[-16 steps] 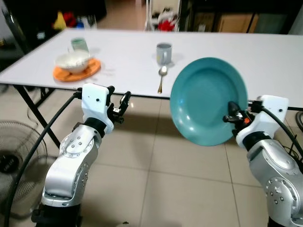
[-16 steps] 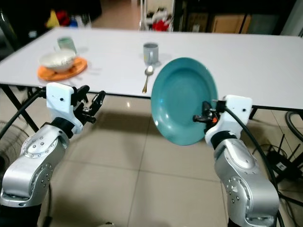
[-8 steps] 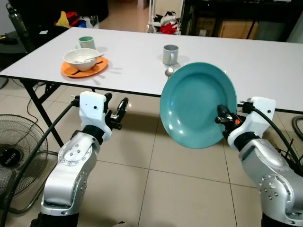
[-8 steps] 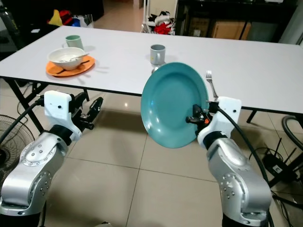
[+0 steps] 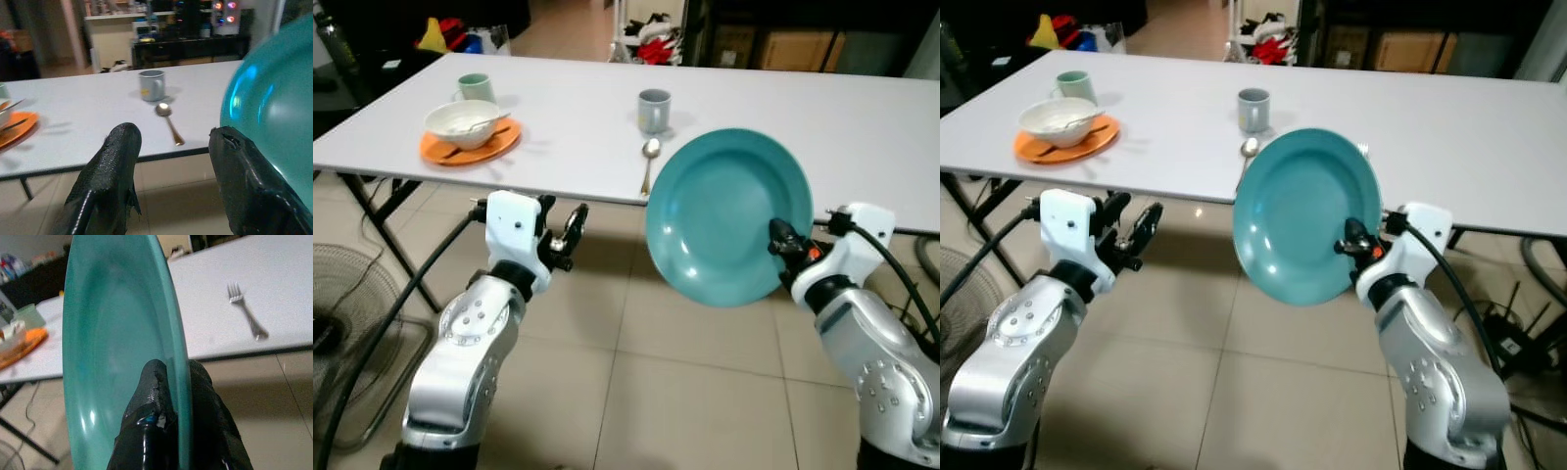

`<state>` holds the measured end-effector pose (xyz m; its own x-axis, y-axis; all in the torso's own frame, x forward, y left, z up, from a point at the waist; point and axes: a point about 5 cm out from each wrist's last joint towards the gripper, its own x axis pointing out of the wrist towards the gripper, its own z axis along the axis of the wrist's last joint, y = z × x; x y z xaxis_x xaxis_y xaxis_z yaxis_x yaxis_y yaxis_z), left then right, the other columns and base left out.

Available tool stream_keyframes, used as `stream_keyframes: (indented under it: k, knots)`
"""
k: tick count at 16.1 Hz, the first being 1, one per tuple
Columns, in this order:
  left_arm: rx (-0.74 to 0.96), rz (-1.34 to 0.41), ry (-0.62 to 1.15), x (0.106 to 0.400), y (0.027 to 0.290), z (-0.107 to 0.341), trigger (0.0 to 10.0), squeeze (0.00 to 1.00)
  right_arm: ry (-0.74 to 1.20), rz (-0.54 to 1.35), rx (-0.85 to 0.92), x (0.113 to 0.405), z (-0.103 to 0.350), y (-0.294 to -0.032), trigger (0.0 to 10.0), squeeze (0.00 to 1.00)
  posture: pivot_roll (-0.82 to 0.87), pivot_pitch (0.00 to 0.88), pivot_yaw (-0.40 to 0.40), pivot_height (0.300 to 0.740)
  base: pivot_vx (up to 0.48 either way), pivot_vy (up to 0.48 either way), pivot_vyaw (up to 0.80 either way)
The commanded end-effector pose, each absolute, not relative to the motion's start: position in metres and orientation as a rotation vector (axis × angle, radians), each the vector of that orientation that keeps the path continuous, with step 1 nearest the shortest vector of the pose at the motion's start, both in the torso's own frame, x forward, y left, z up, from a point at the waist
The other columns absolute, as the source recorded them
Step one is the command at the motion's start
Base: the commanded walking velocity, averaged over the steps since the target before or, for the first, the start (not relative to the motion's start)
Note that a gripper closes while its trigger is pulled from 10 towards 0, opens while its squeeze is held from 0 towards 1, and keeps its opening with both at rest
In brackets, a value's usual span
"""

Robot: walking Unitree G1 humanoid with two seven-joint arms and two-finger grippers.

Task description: Setting the table

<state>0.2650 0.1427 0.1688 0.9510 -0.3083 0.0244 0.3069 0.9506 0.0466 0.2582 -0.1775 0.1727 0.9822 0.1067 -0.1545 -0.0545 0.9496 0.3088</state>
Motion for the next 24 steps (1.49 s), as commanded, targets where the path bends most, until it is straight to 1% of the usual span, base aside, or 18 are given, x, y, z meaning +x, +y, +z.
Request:
stream_keyframes:
  k: [1,3,13,24]
  knots:
    - [0.048,-0.322,-0.039,0.266,0.141,0.17,10.0,0.0,0.121,0.089,0.32,0.259,0.181,-0.179,10.0,0.0,0.05,0.0,0.032,0.74,0.33,0.0,-0.79]
    - [0.052,-0.318,-0.044,0.266,0.144,0.17,10.0,0.0,0.111,0.095,0.332,0.261,0.184,-0.178,10.0,0.0,0.06,0.0,0.031,0.74,0.328,0.0,-0.63]
    - [0.063,-0.316,-0.049,0.263,0.15,0.172,10.0,0.0,0.152,0.165,0.425,0.266,0.183,-0.169,10.0,0.0,0.07,0.0,0.025,0.74,0.331,0.0,0.0]
    - [0.071,-0.327,-0.045,0.26,0.15,0.172,10.0,0.0,0.181,0.167,0.45,0.269,0.179,-0.17,10.0,0.0,0.09,0.0,0.019,0.74,0.353,0.0,0.0]
